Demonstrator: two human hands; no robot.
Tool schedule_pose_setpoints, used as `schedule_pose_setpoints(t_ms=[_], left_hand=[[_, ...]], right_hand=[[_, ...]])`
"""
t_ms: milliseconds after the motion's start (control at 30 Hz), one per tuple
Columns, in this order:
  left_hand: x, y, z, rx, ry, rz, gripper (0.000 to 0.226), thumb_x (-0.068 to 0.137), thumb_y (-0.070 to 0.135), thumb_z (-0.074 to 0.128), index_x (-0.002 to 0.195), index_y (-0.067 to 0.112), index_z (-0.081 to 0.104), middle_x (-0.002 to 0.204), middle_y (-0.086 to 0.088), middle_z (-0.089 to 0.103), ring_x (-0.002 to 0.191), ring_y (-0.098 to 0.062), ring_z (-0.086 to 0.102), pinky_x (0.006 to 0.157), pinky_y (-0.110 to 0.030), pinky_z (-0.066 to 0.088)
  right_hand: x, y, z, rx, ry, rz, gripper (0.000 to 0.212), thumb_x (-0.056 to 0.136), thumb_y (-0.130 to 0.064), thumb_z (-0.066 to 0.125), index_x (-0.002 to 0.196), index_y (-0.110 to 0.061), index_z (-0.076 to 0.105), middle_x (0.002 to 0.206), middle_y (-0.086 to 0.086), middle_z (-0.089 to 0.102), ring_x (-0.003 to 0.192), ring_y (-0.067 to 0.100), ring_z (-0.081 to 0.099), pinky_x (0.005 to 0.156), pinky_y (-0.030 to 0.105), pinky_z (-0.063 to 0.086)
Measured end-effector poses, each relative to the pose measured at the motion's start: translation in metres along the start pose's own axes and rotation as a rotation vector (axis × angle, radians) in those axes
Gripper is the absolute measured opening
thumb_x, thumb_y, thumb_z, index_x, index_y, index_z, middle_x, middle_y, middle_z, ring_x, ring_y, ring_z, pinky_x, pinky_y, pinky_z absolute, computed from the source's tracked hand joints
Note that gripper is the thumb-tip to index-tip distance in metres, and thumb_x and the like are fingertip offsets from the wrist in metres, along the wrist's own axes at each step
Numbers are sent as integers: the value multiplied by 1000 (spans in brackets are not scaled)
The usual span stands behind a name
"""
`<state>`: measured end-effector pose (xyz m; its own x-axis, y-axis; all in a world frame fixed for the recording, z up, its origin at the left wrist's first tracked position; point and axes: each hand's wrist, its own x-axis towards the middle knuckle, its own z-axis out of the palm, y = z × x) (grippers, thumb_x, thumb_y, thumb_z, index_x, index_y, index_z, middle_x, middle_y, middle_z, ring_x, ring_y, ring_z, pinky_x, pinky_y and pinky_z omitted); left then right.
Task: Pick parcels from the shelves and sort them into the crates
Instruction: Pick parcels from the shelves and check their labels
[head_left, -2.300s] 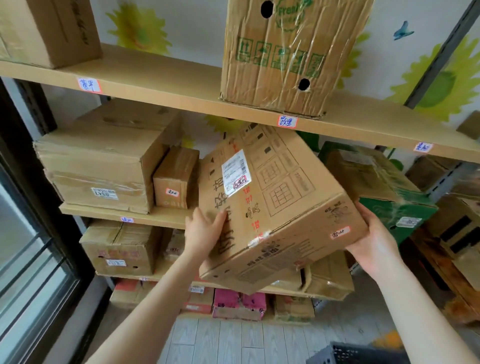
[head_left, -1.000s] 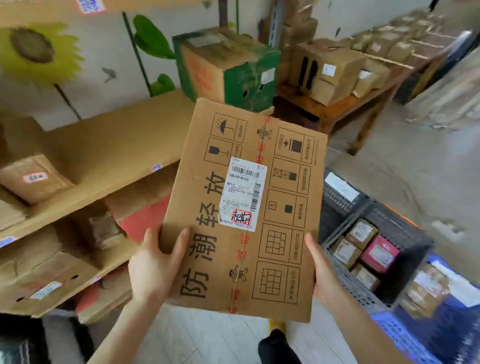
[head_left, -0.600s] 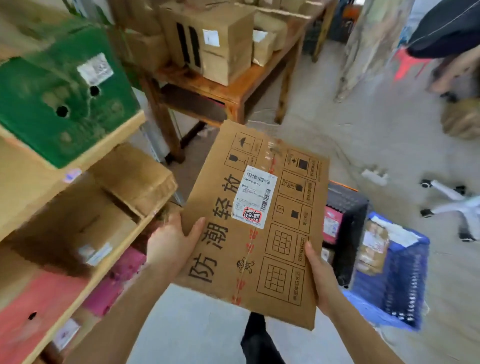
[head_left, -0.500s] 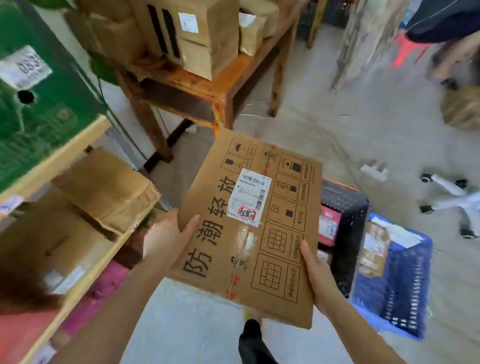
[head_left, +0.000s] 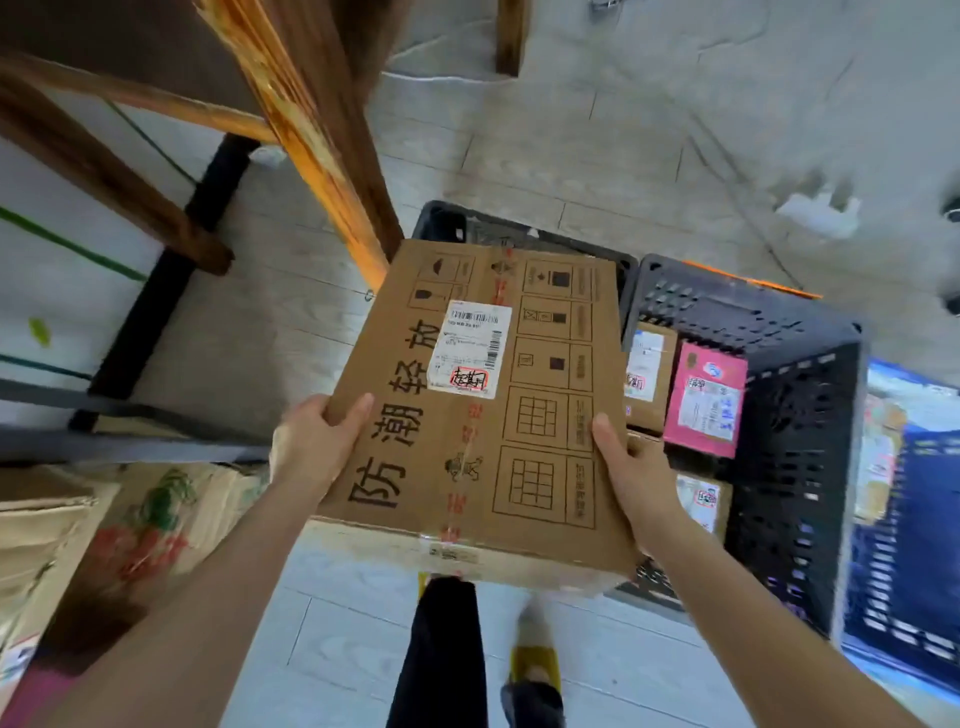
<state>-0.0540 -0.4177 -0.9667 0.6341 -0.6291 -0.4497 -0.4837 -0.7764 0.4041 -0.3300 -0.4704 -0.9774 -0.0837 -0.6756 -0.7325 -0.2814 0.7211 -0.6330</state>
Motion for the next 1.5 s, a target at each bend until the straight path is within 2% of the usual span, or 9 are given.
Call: schedule_pose_setpoints(t_ms=[333, 500, 600, 800, 967, 1167, 1300, 1400, 1500], left_hand=[[100, 18, 62, 150, 4, 139, 46, 87, 49, 53, 107, 9, 60, 102, -10, 66, 90, -29, 62, 70, -33, 47], [108, 10, 85, 175, 44, 177, 47, 88, 45, 54, 109, 4, 60, 102, -14, 66, 94, -31, 60, 75, -35, 48], [107, 6, 95, 162, 49, 208, 40, 90, 38, 55, 104, 1, 61, 96, -15, 65, 91, -31, 60, 72, -33, 44], [115, -1, 102, 218, -286, 177, 32, 98, 20, 42, 115, -6, 50, 118, -26, 55, 106, -38, 54, 85, -40, 42], [78, -1, 73, 38, -391, 97, 37, 100, 21, 36, 132, 5, 45, 137, -18, 47, 120, -31, 48, 85, -29, 37], [-5, -7, 17, -262, -262, -87, 28, 97, 23, 42, 103, 2, 59, 108, -27, 61, 101, -35, 57, 78, -33, 39], [-80, -9, -36, -431, -112, -94, 27, 95, 22, 45, 70, 10, 47, 65, -9, 46, 66, -28, 46, 62, -34, 37], [-156, -12, -89, -503, 23, -119, 20, 97, 23, 43, 79, 26, 50, 78, 10, 46, 68, -8, 45, 59, -22, 36], [-240, -30, -137, -594, 107, -177, 32, 98, 27, 42, 120, 10, 57, 121, -12, 61, 110, -25, 57, 79, -23, 41]], right_hand=[[85, -4, 42, -260, 261, -64, 35, 93, -31, 51, 109, -1, 58, 93, 5, 60, 83, 18, 54, 59, 24, 40], [108, 12, 59, -313, 301, -88, 28, 93, -25, 51, 111, -4, 53, 106, 11, 62, 98, 27, 58, 84, 38, 49], [119, 22, 64, -418, 322, -99, 20, 92, -20, 52, 101, -2, 55, 100, 14, 61, 88, 25, 54, 75, 32, 44], [127, 19, 75, -663, 126, 38, 23, 94, -17, 48, 108, 1, 51, 110, 16, 57, 93, 29, 53, 71, 27, 35], [90, -7, 82, -663, -52, 10, 30, 95, -17, 48, 122, -4, 51, 115, 10, 61, 99, 25, 58, 75, 30, 46], [-2, -62, 91, -661, -213, -136, 42, 96, -13, 46, 136, -4, 41, 126, 16, 58, 115, 39, 54, 95, 45, 43], [-82, -87, 94, -687, -328, -329, 37, 93, -21, 53, 124, -2, 52, 126, 13, 59, 117, 27, 55, 92, 29, 43], [-159, -97, 91, -692, -426, -445, 41, 92, -27, 55, 128, -7, 51, 133, 8, 55, 121, 22, 52, 98, 26, 40], [-252, -105, 87, -739, -556, -585, 40, 94, -27, 52, 128, -6, 52, 130, 7, 56, 117, 18, 53, 75, -1, 38]])
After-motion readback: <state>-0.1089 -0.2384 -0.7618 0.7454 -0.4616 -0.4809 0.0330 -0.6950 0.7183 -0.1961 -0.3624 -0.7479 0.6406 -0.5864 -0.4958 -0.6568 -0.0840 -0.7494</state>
